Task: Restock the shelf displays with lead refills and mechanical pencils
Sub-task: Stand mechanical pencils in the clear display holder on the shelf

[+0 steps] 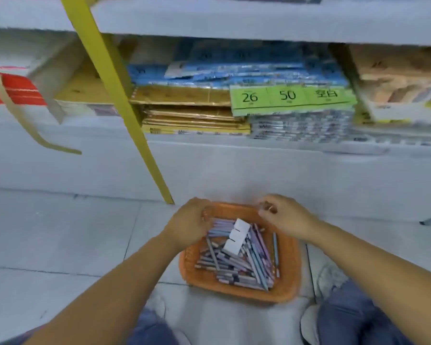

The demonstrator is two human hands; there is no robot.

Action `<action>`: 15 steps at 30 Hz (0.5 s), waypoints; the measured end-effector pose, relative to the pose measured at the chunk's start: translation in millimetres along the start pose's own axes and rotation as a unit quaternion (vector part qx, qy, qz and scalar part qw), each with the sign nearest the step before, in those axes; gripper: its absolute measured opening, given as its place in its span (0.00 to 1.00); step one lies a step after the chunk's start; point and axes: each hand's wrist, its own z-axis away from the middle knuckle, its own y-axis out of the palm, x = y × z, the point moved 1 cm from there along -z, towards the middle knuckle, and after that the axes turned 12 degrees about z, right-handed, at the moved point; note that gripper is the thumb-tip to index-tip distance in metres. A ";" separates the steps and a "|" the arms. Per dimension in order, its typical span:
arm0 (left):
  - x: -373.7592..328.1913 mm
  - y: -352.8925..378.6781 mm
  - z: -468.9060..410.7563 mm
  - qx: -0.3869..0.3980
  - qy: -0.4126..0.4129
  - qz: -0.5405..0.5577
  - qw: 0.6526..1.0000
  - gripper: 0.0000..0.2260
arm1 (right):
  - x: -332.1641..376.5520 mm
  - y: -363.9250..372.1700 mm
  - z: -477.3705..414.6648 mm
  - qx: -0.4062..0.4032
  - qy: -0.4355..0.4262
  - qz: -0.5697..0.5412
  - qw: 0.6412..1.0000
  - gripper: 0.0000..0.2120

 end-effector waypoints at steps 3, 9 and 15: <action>45.3 53.8 -6.8 0.047 -0.126 0.061 0.989 0.13 | -46.0 74.6 -2.5 0.118 0.102 -0.001 0.988 0.16; 110.5 125.0 -10.5 0.089 -0.249 0.095 0.960 0.18 | -86.6 172.4 0.6 0.143 0.231 -0.069 0.960 0.39; 127.5 149.8 -17.0 0.072 -0.218 0.050 0.972 0.27 | -86.5 210.4 -11.1 0.086 0.247 -0.031 0.965 0.44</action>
